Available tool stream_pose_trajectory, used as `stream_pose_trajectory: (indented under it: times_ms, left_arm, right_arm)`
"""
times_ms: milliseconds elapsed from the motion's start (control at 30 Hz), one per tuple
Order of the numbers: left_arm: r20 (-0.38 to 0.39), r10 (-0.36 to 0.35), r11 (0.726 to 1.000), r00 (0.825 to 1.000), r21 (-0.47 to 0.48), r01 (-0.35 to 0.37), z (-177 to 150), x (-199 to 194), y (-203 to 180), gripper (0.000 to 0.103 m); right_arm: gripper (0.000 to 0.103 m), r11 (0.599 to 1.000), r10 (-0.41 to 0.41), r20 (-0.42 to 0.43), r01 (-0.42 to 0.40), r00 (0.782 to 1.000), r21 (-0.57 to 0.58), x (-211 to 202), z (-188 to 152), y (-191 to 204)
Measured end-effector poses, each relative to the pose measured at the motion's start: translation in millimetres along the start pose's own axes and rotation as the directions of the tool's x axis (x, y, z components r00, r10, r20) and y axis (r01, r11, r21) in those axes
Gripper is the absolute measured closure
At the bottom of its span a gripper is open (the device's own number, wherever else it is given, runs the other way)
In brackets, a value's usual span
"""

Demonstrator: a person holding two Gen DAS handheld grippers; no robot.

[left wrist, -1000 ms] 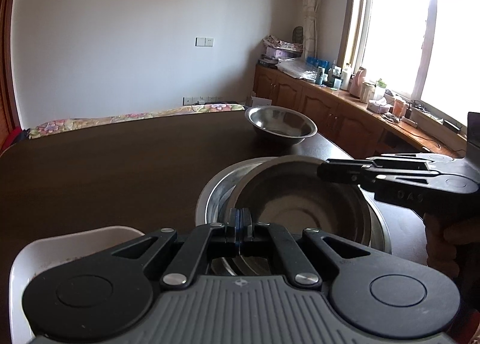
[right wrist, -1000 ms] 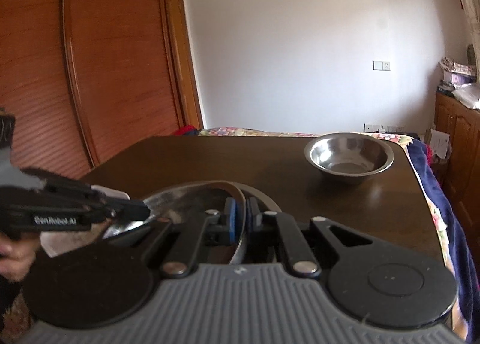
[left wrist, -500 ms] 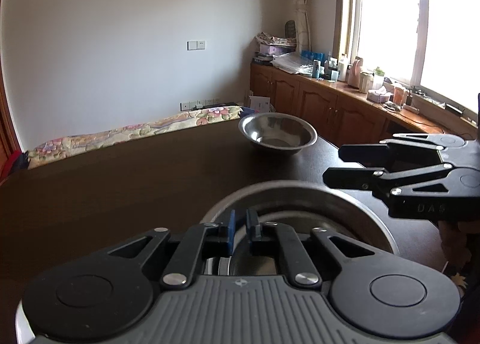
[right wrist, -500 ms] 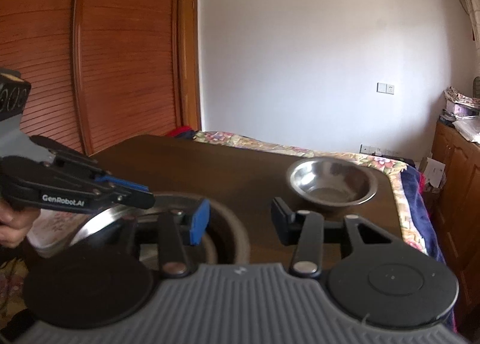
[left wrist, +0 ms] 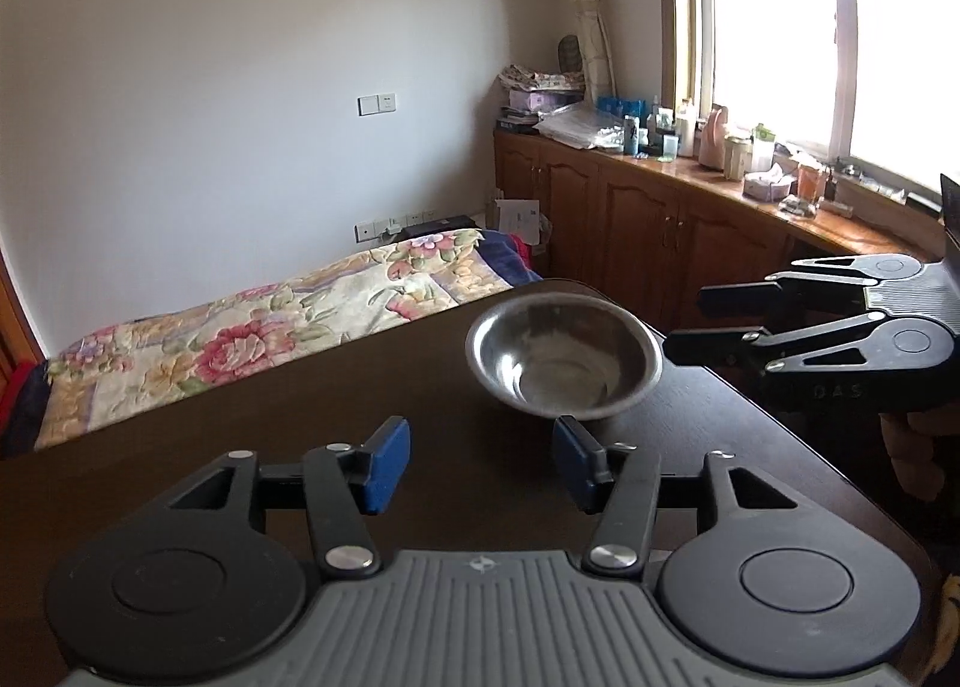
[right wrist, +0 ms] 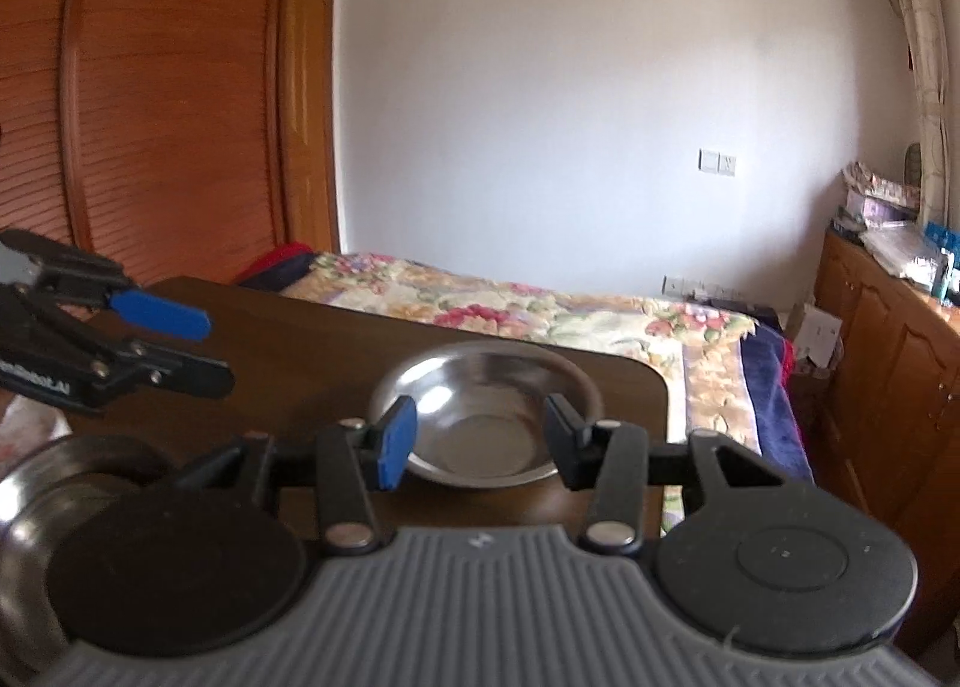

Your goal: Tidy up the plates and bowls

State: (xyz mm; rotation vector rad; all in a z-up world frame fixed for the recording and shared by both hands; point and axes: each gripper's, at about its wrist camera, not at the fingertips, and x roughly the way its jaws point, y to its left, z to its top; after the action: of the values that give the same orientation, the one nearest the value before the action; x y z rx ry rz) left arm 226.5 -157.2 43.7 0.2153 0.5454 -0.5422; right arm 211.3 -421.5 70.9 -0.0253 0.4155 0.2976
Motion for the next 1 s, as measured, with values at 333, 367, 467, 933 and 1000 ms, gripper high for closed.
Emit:
stream_pose_trajectory:
  times_ms: [333, 367, 467, 933, 1000]
  left_arm:
    - [-0.074, 0.000, 0.999, 0.997, 0.048, 0.003, 27.3, 50.5, -2.1, 0.023]
    - [-0.084, -0.001, 0.999, 0.996, 0.051, 0.006, 29.4, 56.3, -2.7, 0.023]
    - [-0.113, -0.003, 0.999, 0.994, 0.050, 0.008, 32.4, 71.7, -0.8, 0.028]
    - [-0.215, -0.053, 0.999, 0.975, 0.000, 0.054, 39.7, 114.1, 7.6, 0.046]
    - [-0.223, -0.062, 0.998, 0.973, -0.012, 0.061, 39.4, 117.5, 7.8, 0.049]
  right_arm:
    - [0.055, 0.998, 0.011, -0.045, -0.008, 0.999, 0.062, 35.3, -3.4, -28.2]
    - [0.055, 0.998, 0.011, -0.048, -0.008, 0.999, 0.069, 37.5, -4.4, -30.3]
    - [0.055, 0.996, 0.019, -0.068, -0.013, 0.997, 0.088, 43.4, -6.8, -37.3]
    - [0.057, 0.983, 0.091, -0.124, -0.069, 0.988, 0.168, 55.1, -13.5, -50.1]
    - [0.064, 0.982, 0.100, -0.129, -0.077, 0.987, 0.172, 55.9, -14.2, -49.3]
